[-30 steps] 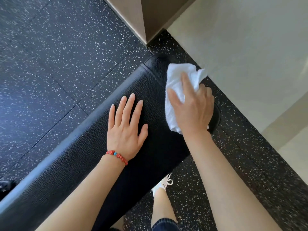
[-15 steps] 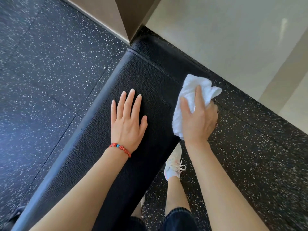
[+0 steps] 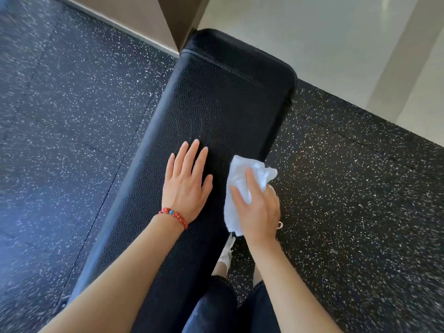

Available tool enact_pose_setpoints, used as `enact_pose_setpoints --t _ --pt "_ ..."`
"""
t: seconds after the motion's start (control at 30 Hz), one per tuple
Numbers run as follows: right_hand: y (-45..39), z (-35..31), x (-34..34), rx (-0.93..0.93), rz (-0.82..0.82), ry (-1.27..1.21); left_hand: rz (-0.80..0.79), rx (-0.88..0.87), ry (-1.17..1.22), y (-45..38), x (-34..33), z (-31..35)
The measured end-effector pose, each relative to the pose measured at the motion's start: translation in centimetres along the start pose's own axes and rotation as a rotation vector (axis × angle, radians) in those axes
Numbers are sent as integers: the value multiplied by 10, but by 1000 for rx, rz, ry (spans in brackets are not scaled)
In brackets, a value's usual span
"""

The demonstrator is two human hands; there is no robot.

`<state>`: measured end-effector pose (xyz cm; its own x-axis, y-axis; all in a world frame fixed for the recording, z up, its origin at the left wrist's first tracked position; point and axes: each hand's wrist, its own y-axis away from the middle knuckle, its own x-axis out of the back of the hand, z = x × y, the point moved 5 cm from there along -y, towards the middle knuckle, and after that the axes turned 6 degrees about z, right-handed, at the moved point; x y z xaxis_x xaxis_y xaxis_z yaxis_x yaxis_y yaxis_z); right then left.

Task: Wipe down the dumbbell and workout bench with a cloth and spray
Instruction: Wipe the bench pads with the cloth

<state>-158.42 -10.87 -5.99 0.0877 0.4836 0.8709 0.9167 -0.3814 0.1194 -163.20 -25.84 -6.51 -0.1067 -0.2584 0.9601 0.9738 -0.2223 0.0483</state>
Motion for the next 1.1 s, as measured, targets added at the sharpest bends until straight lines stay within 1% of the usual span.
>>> enact_pose_setpoints --t 0.07,0.13,0.27,0.37,0.57,0.8,1.1 --pt "5 3 13 -97 -118 -47 -22 -5 10 7 11 4" --pt "9 6 31 -155 -126 -101 -32 -10 17 12 23 12" --pt "13 9 74 -220 -4 -185 -38 -20 18 18 52 33" --pt "18 17 111 -256 74 -216 -51 -59 7 18 76 55" --pt "20 42 187 -287 216 -228 -40 -112 5 7 121 107" --pt "18 83 282 -359 321 -279 -41 -219 8 -2 159 206" --pt "26 179 401 -459 419 -281 -65 -337 28 -6 174 372"
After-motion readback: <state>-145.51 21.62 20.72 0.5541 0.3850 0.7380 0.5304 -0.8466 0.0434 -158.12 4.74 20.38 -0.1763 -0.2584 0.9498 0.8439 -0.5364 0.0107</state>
